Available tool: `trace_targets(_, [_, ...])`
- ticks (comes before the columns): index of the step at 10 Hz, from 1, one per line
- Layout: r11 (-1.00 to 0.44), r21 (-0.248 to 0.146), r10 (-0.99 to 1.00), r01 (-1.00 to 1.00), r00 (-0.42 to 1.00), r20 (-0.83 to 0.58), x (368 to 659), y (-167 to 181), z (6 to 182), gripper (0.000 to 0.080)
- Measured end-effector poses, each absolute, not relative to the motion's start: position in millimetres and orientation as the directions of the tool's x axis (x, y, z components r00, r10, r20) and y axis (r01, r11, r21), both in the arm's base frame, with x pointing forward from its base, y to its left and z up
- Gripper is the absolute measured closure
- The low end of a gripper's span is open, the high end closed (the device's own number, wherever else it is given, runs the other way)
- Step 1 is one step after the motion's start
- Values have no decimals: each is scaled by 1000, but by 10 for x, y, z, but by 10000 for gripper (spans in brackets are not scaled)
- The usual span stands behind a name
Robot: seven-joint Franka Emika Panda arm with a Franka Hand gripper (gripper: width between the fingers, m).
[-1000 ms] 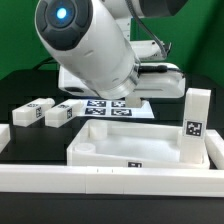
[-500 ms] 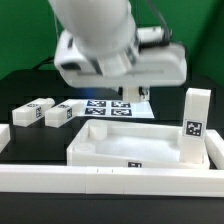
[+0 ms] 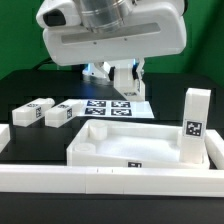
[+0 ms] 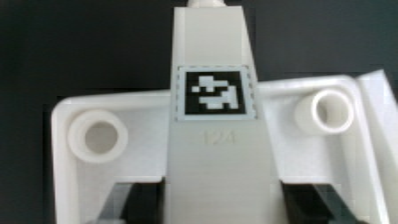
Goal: Assemble desk
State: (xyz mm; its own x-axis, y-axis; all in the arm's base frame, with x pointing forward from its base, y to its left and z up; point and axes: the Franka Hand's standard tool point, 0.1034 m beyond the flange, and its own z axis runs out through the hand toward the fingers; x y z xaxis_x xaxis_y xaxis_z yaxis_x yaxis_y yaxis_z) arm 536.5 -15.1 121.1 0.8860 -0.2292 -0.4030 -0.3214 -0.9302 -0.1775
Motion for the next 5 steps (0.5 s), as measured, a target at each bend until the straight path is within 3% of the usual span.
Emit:
trace_targets(2, [-935,-169,-268,-312,933,-240,5470,-187,1219,509])
trace_targets(5, [-956,-153,-248,-250,968,-34,5722,-292,1561,509])
